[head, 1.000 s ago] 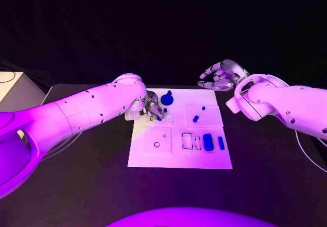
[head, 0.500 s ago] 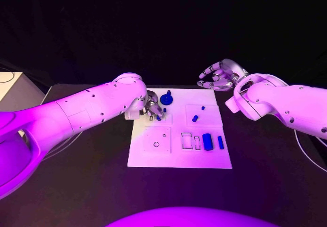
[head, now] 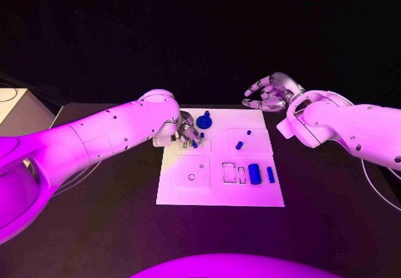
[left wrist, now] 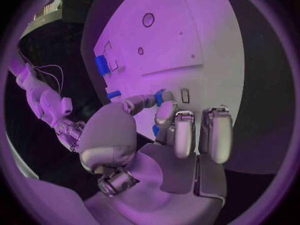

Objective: Assemble the parts on the task board

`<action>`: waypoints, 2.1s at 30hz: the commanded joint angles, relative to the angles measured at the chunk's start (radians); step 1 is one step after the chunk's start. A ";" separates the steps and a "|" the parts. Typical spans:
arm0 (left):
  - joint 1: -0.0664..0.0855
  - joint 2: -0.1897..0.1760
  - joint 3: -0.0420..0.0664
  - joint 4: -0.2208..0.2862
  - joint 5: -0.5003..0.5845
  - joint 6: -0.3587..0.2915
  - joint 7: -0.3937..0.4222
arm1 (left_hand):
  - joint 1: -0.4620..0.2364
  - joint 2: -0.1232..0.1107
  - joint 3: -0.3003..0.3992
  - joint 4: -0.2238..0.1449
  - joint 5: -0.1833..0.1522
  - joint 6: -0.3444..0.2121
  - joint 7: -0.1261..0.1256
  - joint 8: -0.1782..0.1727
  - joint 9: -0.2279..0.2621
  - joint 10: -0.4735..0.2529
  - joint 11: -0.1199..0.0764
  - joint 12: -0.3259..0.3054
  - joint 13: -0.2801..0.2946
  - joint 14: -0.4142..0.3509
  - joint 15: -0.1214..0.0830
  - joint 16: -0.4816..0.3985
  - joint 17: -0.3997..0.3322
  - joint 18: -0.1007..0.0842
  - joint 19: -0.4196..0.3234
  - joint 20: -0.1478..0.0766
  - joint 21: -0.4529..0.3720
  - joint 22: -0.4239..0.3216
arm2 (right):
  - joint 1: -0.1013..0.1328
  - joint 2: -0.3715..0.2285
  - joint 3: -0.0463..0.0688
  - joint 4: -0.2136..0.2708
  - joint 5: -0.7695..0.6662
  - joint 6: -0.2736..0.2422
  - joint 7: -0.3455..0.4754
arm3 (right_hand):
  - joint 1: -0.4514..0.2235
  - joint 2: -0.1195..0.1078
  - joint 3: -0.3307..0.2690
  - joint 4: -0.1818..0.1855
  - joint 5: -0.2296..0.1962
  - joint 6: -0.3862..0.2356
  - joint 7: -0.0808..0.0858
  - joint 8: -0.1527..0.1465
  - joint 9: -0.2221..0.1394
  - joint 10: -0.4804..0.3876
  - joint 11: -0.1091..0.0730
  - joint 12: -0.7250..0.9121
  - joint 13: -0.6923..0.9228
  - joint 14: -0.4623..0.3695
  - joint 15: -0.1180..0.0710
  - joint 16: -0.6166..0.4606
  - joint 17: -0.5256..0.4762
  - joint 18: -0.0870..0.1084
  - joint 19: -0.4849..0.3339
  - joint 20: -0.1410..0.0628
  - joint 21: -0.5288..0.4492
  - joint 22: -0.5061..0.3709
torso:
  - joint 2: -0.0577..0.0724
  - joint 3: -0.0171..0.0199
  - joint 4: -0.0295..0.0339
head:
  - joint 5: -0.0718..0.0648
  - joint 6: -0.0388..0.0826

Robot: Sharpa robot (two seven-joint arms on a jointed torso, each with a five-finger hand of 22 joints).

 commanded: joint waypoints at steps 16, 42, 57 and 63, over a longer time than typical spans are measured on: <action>-0.018 0.004 -0.011 0.007 0.007 0.048 -0.007 | 0.005 -0.020 0.016 -0.068 -0.001 0.030 -0.035 -0.015 0.005 0.001 -0.008 0.002 0.002 0.102 -0.008 0.003 0.263 -0.010 0.037 -0.007 0.000 0.145 | 0.000 -0.002 0.000 0.004 -0.010 0.013 0.007 | -0.009 -0.004 0.007 0.001 0.001 -0.009 -0.002 0.005 0.001 -0.005 -0.002 -0.002 0.116 0.093 -0.003 -0.007 0.212 -0.009 0.096 -0.007 -0.004 0.250 | 0.000 -0.0005 0.0006 | -0.001 -0.005; -0.018 0.000 -0.011 0.006 -0.008 0.046 -0.006 | -0.017 -0.056 -0.140 0.000 -0.028 0.055 -0.037 -0.044 0.005 -0.001 -0.009 0.003 0.004 0.102 -0.009 0.003 0.263 -0.010 0.036 -0.008 -0.002 0.144 | 0.000 -0.002 0.000 0.004 -0.010 0.010 0.012 | -0.009 -0.006 0.009 0.001 0.003 -0.009 -0.002 0.005 0.002 -0.008 -0.002 -0.004 0.113 0.092 -0.003 -0.009 0.207 -0.008 0.094 -0.007 -0.009 0.247 | 0.001 -0.0004 -0.0001 | -0.001 -0.005; -0.018 -0.007 -0.011 0.009 -0.031 0.035 -0.005 | 0.001 -0.061 -0.240 0.065 -0.161 0.065 -0.035 -0.059 0.014 0.000 -0.007 0.007 0.008 0.102 -0.008 0.003 0.263 -0.010 0.037 -0.007 -0.003 0.146 | -0.001 -0.003 0.000 0.004 -0.010 0.007 0.014 | -0.010 -0.006 0.009 0.001 0.003 -0.009 -0.002 0.005 0.002 -0.009 -0.002 -0.005 0.112 0.091 -0.003 -0.009 0.206 -0.008 0.093 -0.007 -0.010 0.246 | 0.000 -0.0010 -0.0010 | -0.002 -0.007; -0.019 -0.018 -0.009 0.022 -0.038 0.021 -0.004 | 0.001 -0.070 -0.268 0.086 -0.182 0.067 -0.035 -0.061 0.018 -0.001 -0.006 0.007 0.007 0.102 -0.007 0.003 0.263 -0.010 0.036 -0.007 -0.004 0.145 | -0.001 -0.004 0.000 0.004 -0.009 0.006 0.015 | -0.010 -0.006 0.009 0.001 0.003 -0.009 -0.002 0.005 0.002 -0.009 -0.002 -0.005 0.112 0.091 -0.003 -0.009 0.206 -0.008 0.093 -0.007 -0.010 0.246 | 0.000 -0.0011 -0.0006 | -0.003 -0.006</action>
